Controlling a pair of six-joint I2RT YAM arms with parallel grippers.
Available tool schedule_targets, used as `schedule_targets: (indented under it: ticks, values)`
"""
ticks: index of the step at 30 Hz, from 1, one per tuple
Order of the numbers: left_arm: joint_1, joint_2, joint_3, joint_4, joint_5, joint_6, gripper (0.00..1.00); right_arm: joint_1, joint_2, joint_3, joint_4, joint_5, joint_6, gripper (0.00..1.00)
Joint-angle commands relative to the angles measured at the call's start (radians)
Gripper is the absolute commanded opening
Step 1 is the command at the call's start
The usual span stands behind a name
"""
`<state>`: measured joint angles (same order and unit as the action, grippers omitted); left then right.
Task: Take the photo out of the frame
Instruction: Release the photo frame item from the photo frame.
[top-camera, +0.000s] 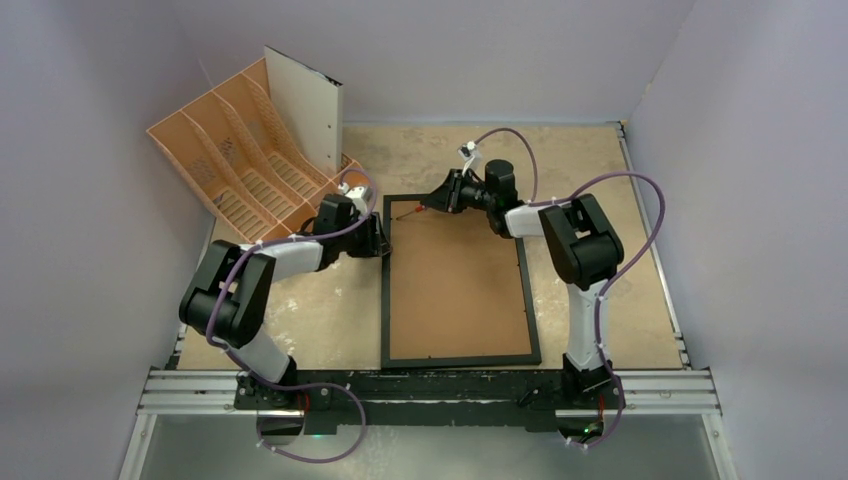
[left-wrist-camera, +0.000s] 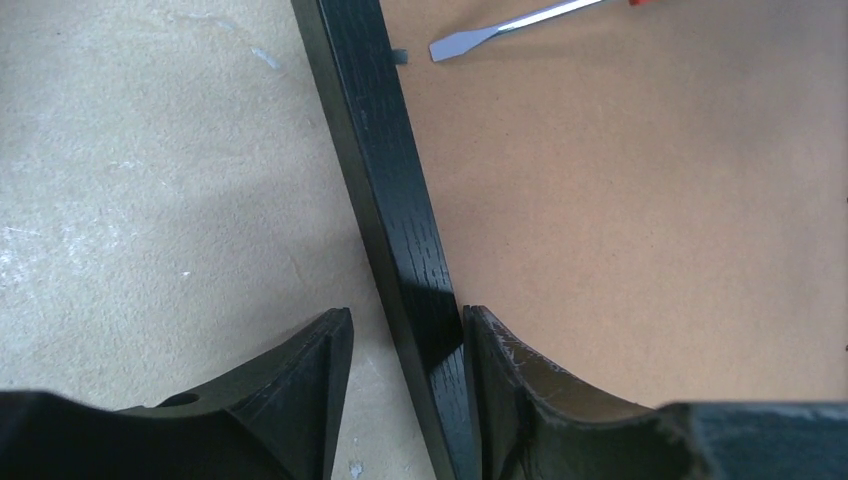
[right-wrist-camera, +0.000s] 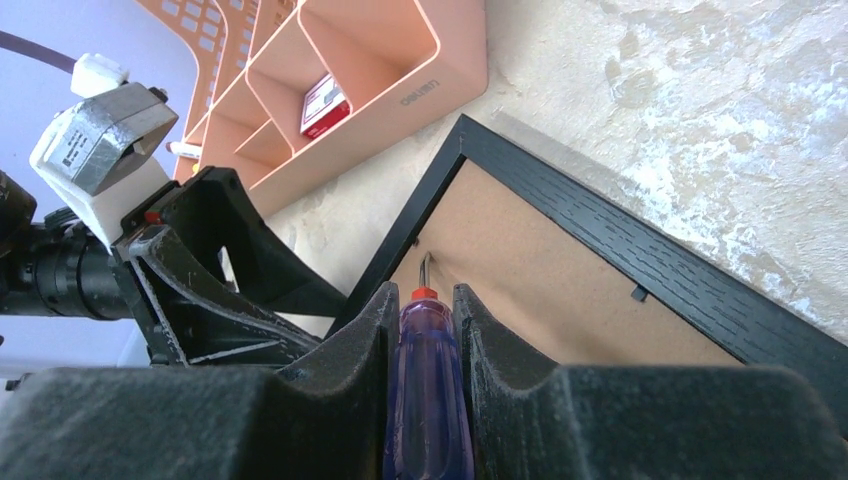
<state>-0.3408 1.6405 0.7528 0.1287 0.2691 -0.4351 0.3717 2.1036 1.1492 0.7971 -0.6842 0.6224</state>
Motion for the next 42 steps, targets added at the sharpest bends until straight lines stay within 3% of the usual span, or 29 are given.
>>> schedule_targets:
  ticks: [1,18,42]
  values:
    - [0.006,0.013,-0.027,0.035,0.008,0.014,0.44,-0.004,0.026,0.038,0.043,0.028,-0.016,0.00]
    - [0.007,0.021,-0.028,0.026,0.036,0.042,0.39,-0.008,0.039,0.013,0.123,-0.079,0.036,0.00]
    - [0.006,0.046,-0.006,0.010,0.068,0.081,0.31,-0.008,0.122,0.043,0.157,-0.096,0.004,0.00]
